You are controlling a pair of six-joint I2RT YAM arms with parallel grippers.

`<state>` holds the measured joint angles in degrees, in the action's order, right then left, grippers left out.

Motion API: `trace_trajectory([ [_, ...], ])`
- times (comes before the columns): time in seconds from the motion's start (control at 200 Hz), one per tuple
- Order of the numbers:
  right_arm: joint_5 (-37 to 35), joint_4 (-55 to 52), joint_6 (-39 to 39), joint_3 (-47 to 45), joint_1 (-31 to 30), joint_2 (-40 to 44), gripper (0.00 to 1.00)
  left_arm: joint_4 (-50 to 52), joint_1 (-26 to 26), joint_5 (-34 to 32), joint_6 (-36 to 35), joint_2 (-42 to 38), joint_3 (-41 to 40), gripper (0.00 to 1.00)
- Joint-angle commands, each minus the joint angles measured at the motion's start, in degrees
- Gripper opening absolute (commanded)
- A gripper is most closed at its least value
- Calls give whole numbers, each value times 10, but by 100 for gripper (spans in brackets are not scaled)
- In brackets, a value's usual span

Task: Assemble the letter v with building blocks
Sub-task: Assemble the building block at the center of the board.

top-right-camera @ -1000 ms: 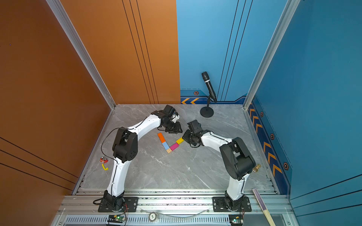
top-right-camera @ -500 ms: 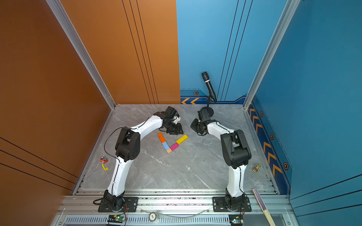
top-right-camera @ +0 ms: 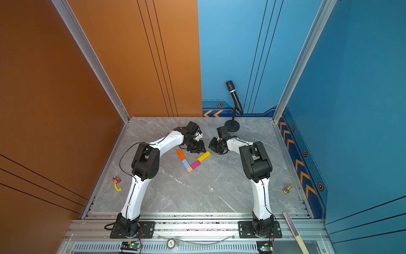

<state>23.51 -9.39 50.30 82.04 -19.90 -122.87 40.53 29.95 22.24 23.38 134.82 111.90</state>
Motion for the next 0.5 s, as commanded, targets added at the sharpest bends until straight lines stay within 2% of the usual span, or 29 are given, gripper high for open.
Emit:
trace_trajectory([
  [0.0, 1, -3, 14, -4, -9, -12, 22, 9, 5, -1, -9, 9, 8, 45],
  [0.496, -18, 10, 26, -40, -9, 21, 23, 9, 9, 5, -11, 10, -4, 45],
])
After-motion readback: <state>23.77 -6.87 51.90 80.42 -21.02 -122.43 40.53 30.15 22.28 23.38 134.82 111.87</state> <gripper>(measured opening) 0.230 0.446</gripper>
